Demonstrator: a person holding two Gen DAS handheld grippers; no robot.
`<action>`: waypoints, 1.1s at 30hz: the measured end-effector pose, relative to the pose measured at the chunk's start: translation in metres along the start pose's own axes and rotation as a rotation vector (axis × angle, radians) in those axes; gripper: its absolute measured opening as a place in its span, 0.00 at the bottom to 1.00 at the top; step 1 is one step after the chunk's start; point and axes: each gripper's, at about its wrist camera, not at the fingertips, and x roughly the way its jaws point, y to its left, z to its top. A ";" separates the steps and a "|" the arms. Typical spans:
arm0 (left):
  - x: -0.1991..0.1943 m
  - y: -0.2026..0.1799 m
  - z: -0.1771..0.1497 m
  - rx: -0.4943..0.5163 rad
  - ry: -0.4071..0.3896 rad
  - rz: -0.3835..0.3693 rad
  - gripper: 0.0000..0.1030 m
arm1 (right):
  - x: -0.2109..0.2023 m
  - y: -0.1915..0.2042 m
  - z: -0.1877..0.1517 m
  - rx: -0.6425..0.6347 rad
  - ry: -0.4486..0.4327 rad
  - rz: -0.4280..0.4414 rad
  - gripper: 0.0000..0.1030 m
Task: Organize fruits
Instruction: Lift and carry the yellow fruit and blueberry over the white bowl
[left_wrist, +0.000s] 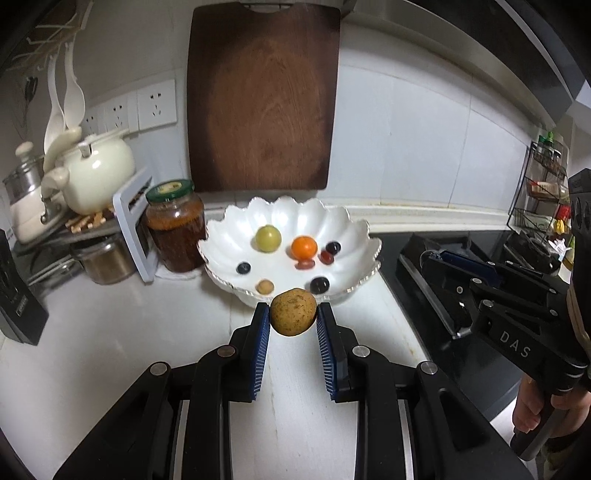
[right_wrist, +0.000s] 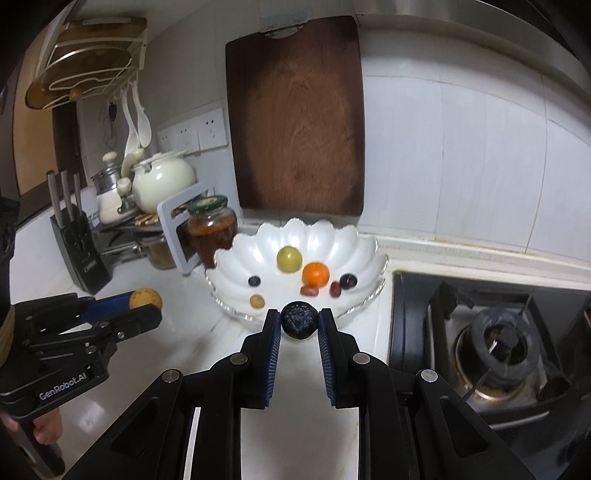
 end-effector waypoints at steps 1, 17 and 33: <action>0.000 0.000 0.002 0.000 -0.004 0.004 0.26 | 0.001 -0.001 0.002 0.002 -0.004 -0.001 0.22; 0.023 0.003 0.047 -0.010 -0.059 0.039 0.26 | 0.033 -0.013 0.043 0.034 -0.017 -0.013 0.22; 0.079 0.015 0.083 -0.018 0.003 0.043 0.26 | 0.095 -0.028 0.074 0.013 0.053 -0.059 0.22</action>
